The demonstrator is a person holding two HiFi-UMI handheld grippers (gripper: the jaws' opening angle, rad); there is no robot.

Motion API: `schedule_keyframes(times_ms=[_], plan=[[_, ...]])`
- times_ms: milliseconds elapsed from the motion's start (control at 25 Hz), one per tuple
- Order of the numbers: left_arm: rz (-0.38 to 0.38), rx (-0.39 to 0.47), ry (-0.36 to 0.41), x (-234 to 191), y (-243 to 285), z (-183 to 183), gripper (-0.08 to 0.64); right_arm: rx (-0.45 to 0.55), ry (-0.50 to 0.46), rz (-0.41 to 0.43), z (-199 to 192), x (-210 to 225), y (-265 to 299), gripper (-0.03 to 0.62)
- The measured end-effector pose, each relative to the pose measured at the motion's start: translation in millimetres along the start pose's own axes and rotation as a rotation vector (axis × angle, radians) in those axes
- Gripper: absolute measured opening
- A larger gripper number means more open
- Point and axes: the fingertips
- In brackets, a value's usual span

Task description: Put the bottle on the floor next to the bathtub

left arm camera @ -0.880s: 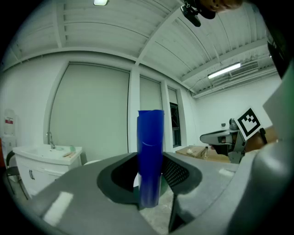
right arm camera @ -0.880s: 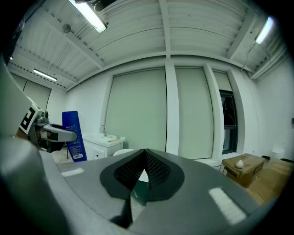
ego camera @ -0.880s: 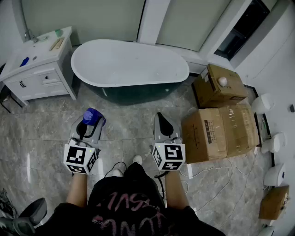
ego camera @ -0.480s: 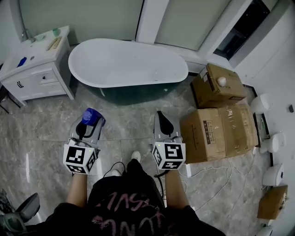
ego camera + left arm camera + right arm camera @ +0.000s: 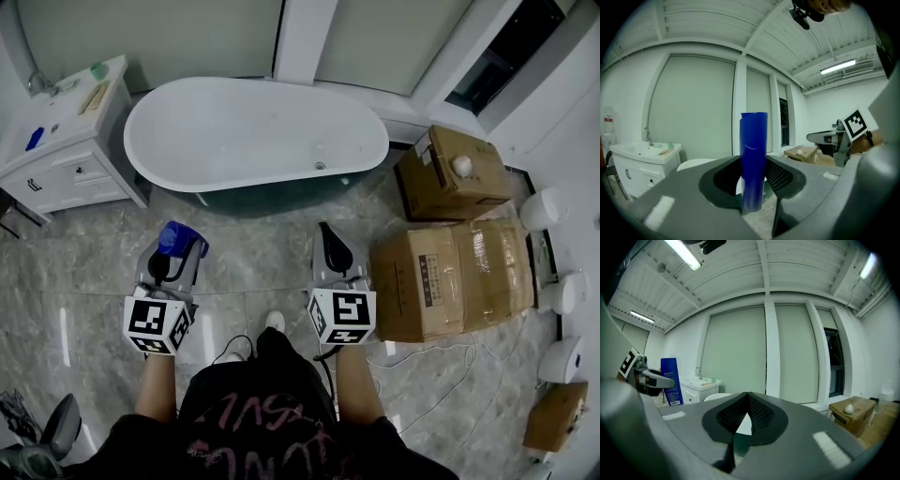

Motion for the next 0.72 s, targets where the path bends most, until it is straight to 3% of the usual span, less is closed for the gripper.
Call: schedule_keyframes(times_ms=[360, 720], plan=[[0.066, -0.029, 0.009, 0.6, 86.4, -1.9, 0.169, -0.040, 0.061, 0.043, -25.4, 63.6, 72.5, 0.026], [0.099, -0.019, 0.041, 5.5, 114.7, 7.6, 0.169, -0.027, 0.097, 0.084, -31.9, 80.4, 103.4, 0.026]])
Point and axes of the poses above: the fingertips, and each gripper's own axes: y forward along the fingers, x to its right, z out of its top, and after that the axes turned 11 degrees about x, right-handed
